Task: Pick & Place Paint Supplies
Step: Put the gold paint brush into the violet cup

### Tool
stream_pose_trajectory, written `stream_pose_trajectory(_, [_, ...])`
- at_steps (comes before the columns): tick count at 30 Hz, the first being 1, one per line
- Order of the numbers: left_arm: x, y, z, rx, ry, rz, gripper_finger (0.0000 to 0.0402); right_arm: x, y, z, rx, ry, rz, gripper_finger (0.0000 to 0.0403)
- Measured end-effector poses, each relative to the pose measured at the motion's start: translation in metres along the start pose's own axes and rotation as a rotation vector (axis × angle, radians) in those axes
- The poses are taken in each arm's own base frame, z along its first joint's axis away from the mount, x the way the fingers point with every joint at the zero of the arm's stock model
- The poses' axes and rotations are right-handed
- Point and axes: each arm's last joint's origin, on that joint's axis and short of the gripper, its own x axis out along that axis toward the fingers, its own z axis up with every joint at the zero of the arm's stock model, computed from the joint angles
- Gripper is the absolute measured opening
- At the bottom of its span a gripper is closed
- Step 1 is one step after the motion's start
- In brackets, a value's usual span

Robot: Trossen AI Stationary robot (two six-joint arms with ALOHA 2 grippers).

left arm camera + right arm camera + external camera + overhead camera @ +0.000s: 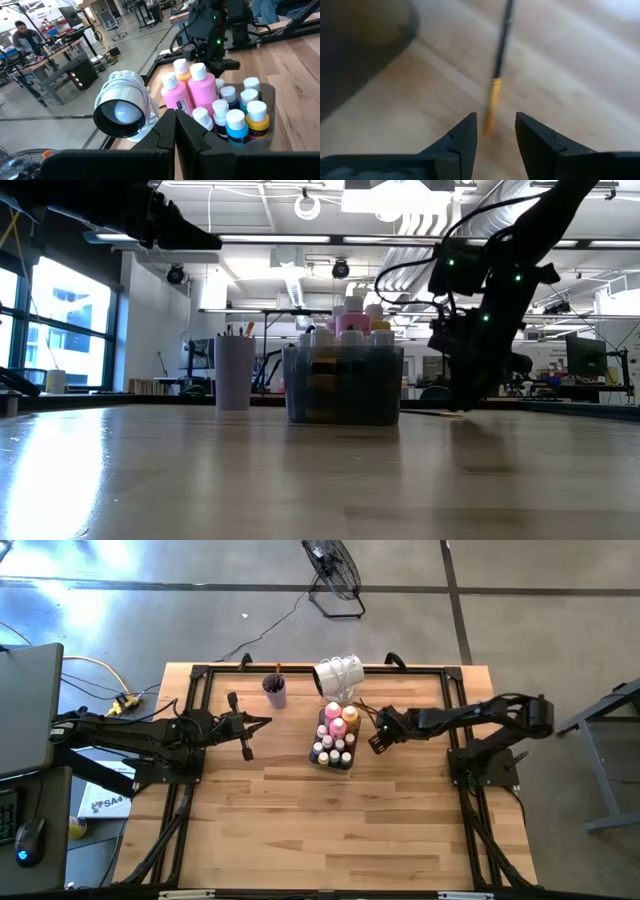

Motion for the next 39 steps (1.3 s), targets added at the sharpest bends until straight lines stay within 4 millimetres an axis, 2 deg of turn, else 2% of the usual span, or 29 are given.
stream_pose_trajectory(7, [0.000, 0.000, 0.000, 0.000, 0.001, 0.000, 0.0000, 0.019, 0.004, -0.006, -0.034, 0.044, -0.037, 0.0122])
stream_pose_trajectory(10, [0.000, 0.000, 0.000, 0.000, 0.001, 0.000, 0.0000, 0.021, 0.005, -0.008, -0.050, 0.039, -0.056, 0.0114])
stream_pose_trajectory(13, [0.000, 0.000, 0.000, 0.000, 0.001, 0.000, 0.0000, 0.021, 0.008, -0.009, -0.064, 0.005, -0.084, 0.0089])
stream_pose_trajectory(18, [0.000, 0.000, 0.000, 0.000, 0.001, 0.000, 0.0000, 0.021, 0.007, -0.010, -0.051, 0.007, -0.089, 0.0019])
stream_pose_trajectory(25, [0.000, 0.000, 0.000, 0.000, 0.004, -0.001, 0.0000, 0.020, 0.007, -0.013, -0.059, 0.037, -0.098, 0.0003])
stream_pose_trajectory(32, [0.000, 0.000, 0.000, -0.001, 0.004, -0.001, 0.0000, 0.002, 0.007, -0.017, -0.076, 0.049, -0.068, 0.0002])
stream_pose_trajectory(39, [0.000, 0.000, 0.000, -0.009, 0.003, -0.001, 0.0000, -0.033, 0.001, -0.016, -0.050, 0.002, -0.033, 0.0002])
